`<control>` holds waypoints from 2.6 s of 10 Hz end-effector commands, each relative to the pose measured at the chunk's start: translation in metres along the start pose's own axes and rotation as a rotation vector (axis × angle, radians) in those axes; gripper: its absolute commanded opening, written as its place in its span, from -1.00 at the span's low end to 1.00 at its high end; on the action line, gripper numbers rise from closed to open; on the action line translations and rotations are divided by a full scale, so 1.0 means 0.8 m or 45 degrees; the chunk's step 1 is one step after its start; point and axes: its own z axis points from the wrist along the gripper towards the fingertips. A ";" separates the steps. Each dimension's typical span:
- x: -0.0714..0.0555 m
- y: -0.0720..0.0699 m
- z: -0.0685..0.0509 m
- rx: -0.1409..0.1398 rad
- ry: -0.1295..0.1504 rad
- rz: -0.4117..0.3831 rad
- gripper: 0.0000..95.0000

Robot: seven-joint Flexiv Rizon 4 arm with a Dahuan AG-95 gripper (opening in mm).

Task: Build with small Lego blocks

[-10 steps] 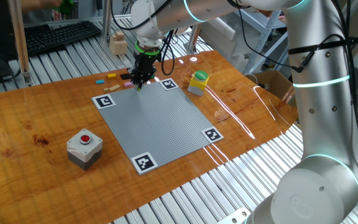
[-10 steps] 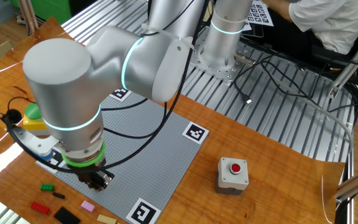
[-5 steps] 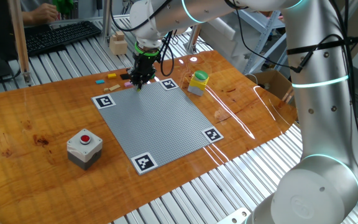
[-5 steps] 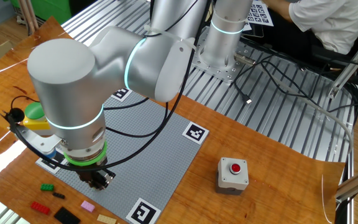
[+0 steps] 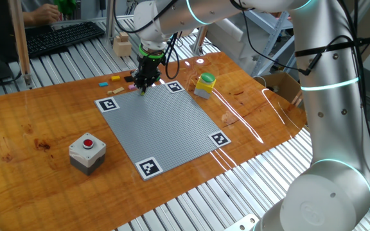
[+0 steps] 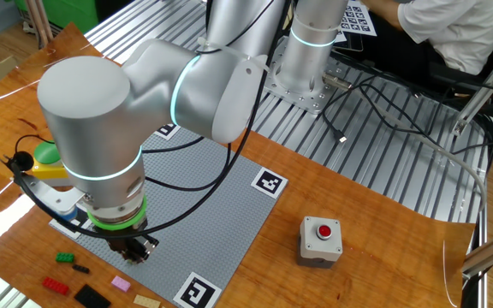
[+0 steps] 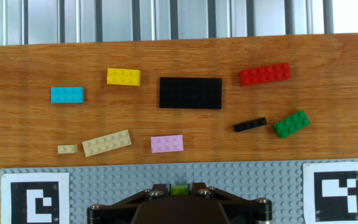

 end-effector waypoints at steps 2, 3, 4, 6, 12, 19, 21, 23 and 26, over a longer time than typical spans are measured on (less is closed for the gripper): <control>0.000 0.000 0.002 0.003 -0.002 -0.002 -1.00; 0.000 0.000 0.003 0.004 -0.003 -0.001 -1.00; 0.000 0.000 0.005 0.003 -0.006 -0.001 -1.00; 0.000 0.000 0.005 0.003 -0.006 0.000 -1.00; 0.002 0.001 0.006 0.005 -0.023 0.013 -1.00; 0.003 -0.002 0.007 0.025 -0.034 0.013 -1.00; 0.003 -0.004 0.009 0.027 -0.045 0.014 -1.00; 0.004 -0.004 0.015 0.024 -0.059 0.019 -1.00; 0.005 -0.002 0.018 -0.008 -0.066 0.040 -1.00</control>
